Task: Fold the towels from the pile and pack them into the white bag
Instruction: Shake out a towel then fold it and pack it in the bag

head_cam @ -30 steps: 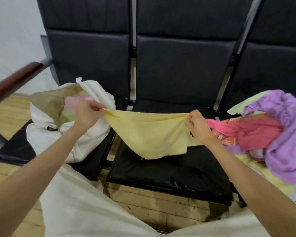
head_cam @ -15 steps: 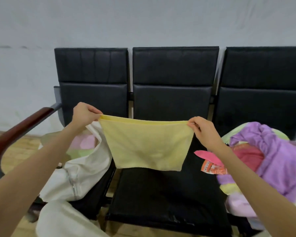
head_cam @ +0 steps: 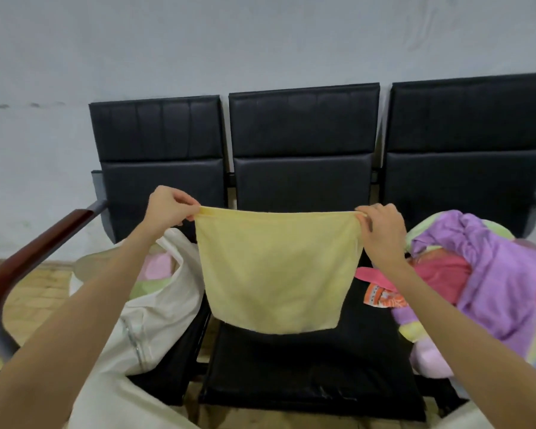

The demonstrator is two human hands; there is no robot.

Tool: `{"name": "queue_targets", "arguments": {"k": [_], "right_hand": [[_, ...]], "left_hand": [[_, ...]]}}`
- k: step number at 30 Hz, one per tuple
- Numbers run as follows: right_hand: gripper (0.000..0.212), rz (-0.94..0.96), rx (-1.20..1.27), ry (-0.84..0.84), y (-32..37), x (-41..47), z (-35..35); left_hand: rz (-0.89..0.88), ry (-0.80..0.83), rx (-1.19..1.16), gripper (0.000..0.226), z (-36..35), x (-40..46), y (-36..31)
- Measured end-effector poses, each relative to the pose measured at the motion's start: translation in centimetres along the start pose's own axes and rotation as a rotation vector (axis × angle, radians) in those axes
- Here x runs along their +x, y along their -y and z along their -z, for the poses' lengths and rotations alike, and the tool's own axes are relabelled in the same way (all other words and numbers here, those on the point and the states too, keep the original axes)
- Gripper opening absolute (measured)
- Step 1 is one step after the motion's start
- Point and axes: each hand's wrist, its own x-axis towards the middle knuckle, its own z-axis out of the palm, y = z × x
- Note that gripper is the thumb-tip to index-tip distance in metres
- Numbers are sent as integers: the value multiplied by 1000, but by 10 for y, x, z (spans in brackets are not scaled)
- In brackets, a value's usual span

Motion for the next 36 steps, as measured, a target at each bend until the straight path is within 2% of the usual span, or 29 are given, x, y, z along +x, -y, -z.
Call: {"name": "queue_targets", "arguments": {"k": [3,5,7,10,14,17,22,27,33,36], "right_hand": [[21,-119,-28,175,-14,6,-10],[18,-179,-11,238,-22,15,-16],[18,-262,72,232,-27,29,-19],[22,-341,138,166,-32,57,-20],[21,-295,213,60,-41,87,-16],[21,-287,219,53,-42,92,-13],[17,-259,286,82,-57,56,-23],[15,-357,233,294,-75,-30,-52],[11,-459,158,666,-82,-152,-73],[11,-519,164,768,-79,-198,-72]], "left_hand": [[55,254,71,8,-10,21,-1],[114,331,0,6,-17,37,-7],[138,370,-69,6,-25,51,-16],[91,352,-108,7,-38,73,-33],[-45,206,-160,8,-52,94,-51],[-115,132,-177,13,-55,90,-56],[-93,185,-145,16,-62,62,-28],[50,261,-32,13,-97,8,56],[191,399,190,8,-147,-96,164],[196,448,257,6,-154,-143,192]]}}
